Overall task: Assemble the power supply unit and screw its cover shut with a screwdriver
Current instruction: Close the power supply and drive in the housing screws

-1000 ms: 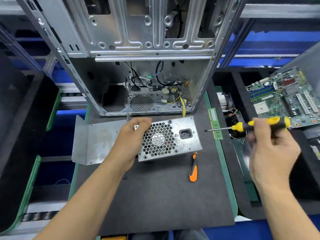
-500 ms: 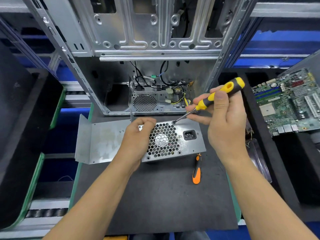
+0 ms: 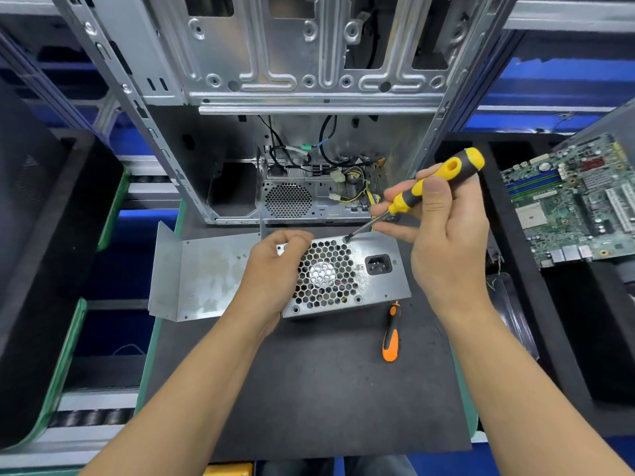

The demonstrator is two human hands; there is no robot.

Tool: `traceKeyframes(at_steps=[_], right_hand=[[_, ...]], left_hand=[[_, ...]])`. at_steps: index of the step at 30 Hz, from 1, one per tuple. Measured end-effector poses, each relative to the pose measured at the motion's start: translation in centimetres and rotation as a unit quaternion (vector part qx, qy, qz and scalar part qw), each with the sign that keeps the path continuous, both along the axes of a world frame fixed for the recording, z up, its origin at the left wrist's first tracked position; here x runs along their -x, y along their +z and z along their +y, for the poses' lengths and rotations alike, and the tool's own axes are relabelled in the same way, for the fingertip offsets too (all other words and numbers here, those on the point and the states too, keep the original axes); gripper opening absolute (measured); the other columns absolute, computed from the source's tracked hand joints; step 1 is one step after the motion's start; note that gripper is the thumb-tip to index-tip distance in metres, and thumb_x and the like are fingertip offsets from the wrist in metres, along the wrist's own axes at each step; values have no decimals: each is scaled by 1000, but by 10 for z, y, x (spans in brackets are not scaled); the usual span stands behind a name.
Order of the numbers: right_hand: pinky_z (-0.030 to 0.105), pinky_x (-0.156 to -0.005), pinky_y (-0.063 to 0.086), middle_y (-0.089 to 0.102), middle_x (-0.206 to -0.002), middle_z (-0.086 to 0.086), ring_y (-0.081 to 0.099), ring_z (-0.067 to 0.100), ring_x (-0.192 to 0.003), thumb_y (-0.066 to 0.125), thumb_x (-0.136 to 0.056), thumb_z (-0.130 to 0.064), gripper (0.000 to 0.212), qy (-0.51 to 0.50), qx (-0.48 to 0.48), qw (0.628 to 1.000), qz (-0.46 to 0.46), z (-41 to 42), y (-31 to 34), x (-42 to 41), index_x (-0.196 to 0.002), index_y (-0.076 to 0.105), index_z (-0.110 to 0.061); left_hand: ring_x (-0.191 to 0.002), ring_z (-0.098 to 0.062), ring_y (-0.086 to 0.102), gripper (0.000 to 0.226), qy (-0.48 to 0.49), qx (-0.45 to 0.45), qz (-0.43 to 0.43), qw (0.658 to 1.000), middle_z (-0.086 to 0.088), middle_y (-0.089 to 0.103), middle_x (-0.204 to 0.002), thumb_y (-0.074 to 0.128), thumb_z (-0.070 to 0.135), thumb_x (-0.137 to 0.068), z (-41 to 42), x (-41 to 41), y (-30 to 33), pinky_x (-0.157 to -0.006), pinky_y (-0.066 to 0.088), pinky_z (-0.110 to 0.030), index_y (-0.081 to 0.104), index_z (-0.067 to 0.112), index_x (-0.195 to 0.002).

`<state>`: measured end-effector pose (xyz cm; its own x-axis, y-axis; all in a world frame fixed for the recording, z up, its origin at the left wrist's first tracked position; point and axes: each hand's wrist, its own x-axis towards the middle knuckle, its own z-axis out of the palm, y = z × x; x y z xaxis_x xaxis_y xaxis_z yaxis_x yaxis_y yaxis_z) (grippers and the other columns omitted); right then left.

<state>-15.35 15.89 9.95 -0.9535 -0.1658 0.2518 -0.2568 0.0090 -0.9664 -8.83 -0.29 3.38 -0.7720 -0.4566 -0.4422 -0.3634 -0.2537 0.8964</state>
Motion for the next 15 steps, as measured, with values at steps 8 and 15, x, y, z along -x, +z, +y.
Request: traceKeyframes(at_steps=[8, 15], right_hand=[[40, -67, 61, 68, -90, -6, 74, 13, -81, 57, -99, -31, 14, 82, -119, 980, 138, -5, 11, -2, -109, 48, -31], [43, -68, 54, 61, -86, 3, 62, 21, -72, 60, -95, -35, 37, 97, -300, 925, 213, -6, 41, 2, -125, 39, -32]], left_hand=[[-111, -31, 66, 9, 6, 2, -3, 1000, -5, 75, -102, 64, 23, -94, 0, 1, -3, -105, 47, -56, 72, 22, -90], [-103, -28, 69, 9, 12, 18, -3, 1000, -5, 76, -96, 65, 25, -92, 3, 2, -2, -102, 50, -53, 72, 22, -87]])
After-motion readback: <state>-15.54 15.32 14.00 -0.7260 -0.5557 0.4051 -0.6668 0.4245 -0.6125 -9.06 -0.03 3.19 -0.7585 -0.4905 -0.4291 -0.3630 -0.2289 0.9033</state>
